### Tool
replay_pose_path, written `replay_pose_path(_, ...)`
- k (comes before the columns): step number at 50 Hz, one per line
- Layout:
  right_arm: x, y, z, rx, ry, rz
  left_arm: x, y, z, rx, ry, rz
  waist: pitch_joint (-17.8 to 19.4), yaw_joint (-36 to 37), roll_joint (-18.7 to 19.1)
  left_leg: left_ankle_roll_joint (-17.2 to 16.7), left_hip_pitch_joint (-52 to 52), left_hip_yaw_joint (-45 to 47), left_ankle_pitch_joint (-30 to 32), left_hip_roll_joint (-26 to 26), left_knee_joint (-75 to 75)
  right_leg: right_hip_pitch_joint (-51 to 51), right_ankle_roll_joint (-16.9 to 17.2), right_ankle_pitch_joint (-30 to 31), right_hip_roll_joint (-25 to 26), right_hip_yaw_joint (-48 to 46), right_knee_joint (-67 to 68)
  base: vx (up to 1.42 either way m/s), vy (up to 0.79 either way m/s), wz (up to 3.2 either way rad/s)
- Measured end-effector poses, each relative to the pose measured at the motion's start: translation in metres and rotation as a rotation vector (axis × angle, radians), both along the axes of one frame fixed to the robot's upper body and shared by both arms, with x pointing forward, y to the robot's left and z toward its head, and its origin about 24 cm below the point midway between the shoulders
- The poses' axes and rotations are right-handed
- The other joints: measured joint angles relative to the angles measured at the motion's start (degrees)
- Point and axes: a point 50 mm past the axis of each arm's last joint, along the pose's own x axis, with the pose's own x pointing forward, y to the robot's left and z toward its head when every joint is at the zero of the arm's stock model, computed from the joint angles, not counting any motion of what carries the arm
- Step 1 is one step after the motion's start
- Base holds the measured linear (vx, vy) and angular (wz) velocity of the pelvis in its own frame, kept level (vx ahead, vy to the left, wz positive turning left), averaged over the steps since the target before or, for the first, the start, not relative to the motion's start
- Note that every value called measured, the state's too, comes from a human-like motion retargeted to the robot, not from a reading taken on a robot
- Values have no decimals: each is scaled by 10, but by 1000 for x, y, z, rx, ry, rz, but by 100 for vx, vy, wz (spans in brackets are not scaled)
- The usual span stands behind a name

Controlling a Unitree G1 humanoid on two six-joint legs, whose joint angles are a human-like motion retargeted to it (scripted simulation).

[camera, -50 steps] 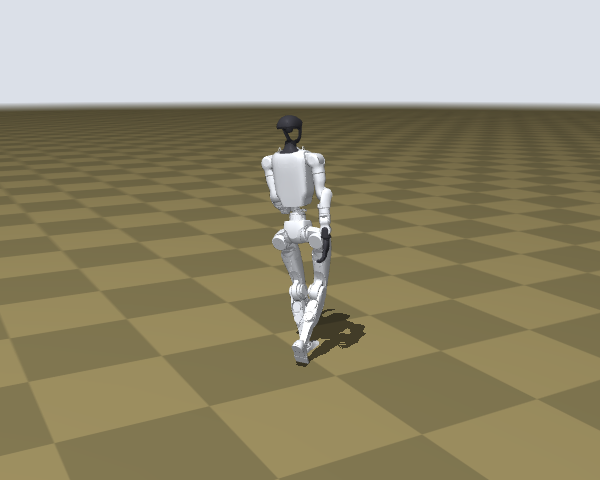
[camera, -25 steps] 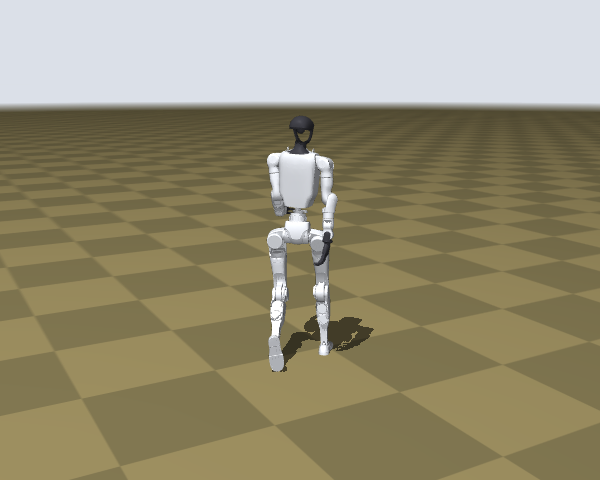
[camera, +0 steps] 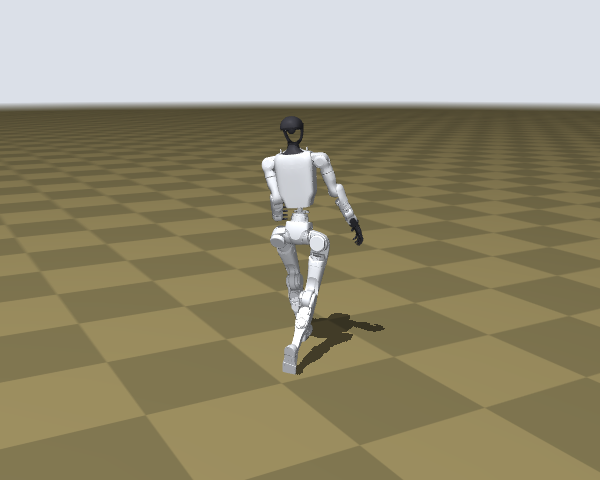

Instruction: Walk run

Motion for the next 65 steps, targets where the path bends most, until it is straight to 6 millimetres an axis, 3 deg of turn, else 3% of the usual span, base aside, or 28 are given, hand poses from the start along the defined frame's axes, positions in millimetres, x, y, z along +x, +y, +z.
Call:
replay_pose_path(2,-40,19,-18,77,182,-31,15,1,6,-11,-40,-12,14,-16,4,-2,33,21,-44,6,36,-56,15,-2,15,-4,143,125,-9,63)
replay_pose_path(4,-86,43,-30,167,375,-68,30,1,13,6,-81,-43,9,-16,46,-8,81,27,-55,60,12,-105,-31,-34,61,-18,151,119,-3,15)
replay_pose_path(7,-155,76,-34,267,569,-143,50,-4,27,46,-149,-97,16,-38,71,-18,148,-6,-63,48,-32,-186,-68,-132,78,-9,172,96,3,82)
replay_pose_path(10,-217,108,-26,335,704,-254,67,-18,44,68,-233,-159,23,-84,98,-27,223,-16,-50,46,-98,-255,-72,-215,49,-14,102,110,-6,156)
replay_pose_path(12,-253,128,-16,384,806,-298,75,-24,55,70,-293,-193,31,-115,106,-29,264,-28,-52,33,-126,-287,-61,-227,12,-19,11,98,-14,146)
replay_pose_path(17,-317,166,13,497,1057,-306,92,-24,82,94,-420,-261,52,-176,90,-51,371,-37,-83,6,-162,-345,-63,-254,-72,-38,-209,94,-33,94)
replay_pose_path(21,-339,172,27,553,1216,-286,98,-21,87,109,-435,-286,44,-175,91,-95,425,-26,-81,17,-156,-367,-58,-288,-74,-60,-329,100,-45,-16)
replay_pose_path(23,-339,165,26,548,1243,-304,93,-23,79,97,-405,-279,31,-177,98,-133,437,-26,-37,27,-137,-361,-111,-280,-71,-121,-309,130,-58,-3)
replay_pose_path(25,-331,152,20,508,1212,-342,83,-28,66,70,-359,-261,13,-189,103,-188,442,-45,59,35,-105,-353,-124,-266,-88,-231,-266,160,-72,31)
replay_pose_path(27,-312,137,8,459,1110,-402,69,-33,51,30,-294,-244,5,-206,113,-254,428,-90,208,31,-34,-350,-126,-256,-58,-85,-224,114,-31,37)
replay_pose_path(30,-252,104,-16,433,843,-527,53,-45,35,-42,-221,-237,7,-203,105,-274,343,-31,355,14,169,-353,-141,-268,-90,-31,-136,116,-13,-24)
replay_pose_path(32,-204,92,-29,462,652,-594,44,-41,28,-49,-188,-241,10,-198,101,-274,286,-49,348,27,307,-315,-185,-299,-57,-61,-120,104,-63,-101)
replay_pose_path(33,-177,87,-33,475,550,-617,40,-38,25,-45,-171,-245,0,-186,77,-274,265,-62,329,-2,313,-289,-197,-299,-65,-61,-139,96,-87,-118)
replay_pose_path(35,-119,75,-36,513,332,-660,31,-29,18,-17,-132,-257,6,-184,77,-225,197,-57,240,48,383,-247,-220,-301,-7,-15,-169,95,-73,-79)
replay_pose_path(37,-67,57,-30,515,127,-626,20,-22,14,8,-102,-220,11,-167,65,-185,132,-73,180,31,382,-201,-216,-296,-6,-5,-197,74,-34,-125)
replay_pose_path(40,2,34,-7,501,-137,-512,7,-9,12,48,-74,-171,14,-125,34,-99,52,-7,108,64,295,-149,-226,-287,-8,0,-227,100,-34,-182)
replay_pose_path(44,63,10,28,431,-356,-365,-4,8,15,101,-65,-131,31,-49,17,-51,14,26,105,68,56,-85,-242,-293,22,58,-243,97,-23,-205)
replay_pose_path(48,97,-13,59,350,-464,-248,-4,15,21,143,-83,-129,44,16,3,-15,-14,16,55,38,-150,-26,-249,-306,20,113,-241,97,-5,-154)
replay_pose_path(50,99,-21,64,312,-466,-214,-2,16,22,150,-88,-134,50,26,9,-87,-16,-22,35,20,-209,11,-249,-297,27,106,-237,147,-1,-47)
replay_pose_path(52,86,-25,56,278,-420,-226,2,14,22,149,-89,-146,48,23,16,-106,-10,41,30,36,-181,42,-234,-255,38,79,-228,132,-2,6)
replay_pose_path(53,75,-24,48,263,-382,-248,4,12,22,148,-89,-154,40,26,16,-90,-8,65,33,42,-154,50,-215,-219,35,64,-220,132,1,-25)
replay_pose_path(55,44,-18,26,246,-268,-310,5,9,20,154,-85,-170,19,48,10,-83,-3,86,90,55,-116,58,-147,-104,21,32,-191,169,4,-75)
replay_pose_path(57,5,2,1,263,-96,-360,6,7,20,157,-87,-167,11,43,-10,-61,-7,-30,100,4,-71,34,-49,-2,12,37,-88,114,-6,-20)
replay_pose_path(58,-16,13,-10,273,-1,-379,8,7,21,150,-94,-162,23,22,-27,-59,-6,-67,78,-36,-33,0,-7,0,7,35,38,98,-20,62)
replay_pose_path(60,-53,37,-25,297,189,-421,19,6,25,134,-124,-168,40,2,-43,-67,13,-50,23,-49,27,-61,48,0,1,10,224,127,-32,40)
replay_pose_path(62,-93,65,-34,355,372,-422,32,6,30,138,-157,-192,26,0,12,-60,77,17,9,53,-12,-106,17,-9,64,5,191,96,-9,-60)
replay_pose_path(63,-113,77,-36,386,458,-402,39,5,33,140,-173,-206,22,-2,35,-62,101,5,2,72,-28,-137,-25,-36,76,-14,186,94,-6,-57)
replay_pose_path(65,-154,96,-35,439,616,-347,50,0,39,144,-207,-233,27,-15,60,-65,144,-29,-8,65,-54,-190,-68,-103,84,-14,185,106,-11,2)
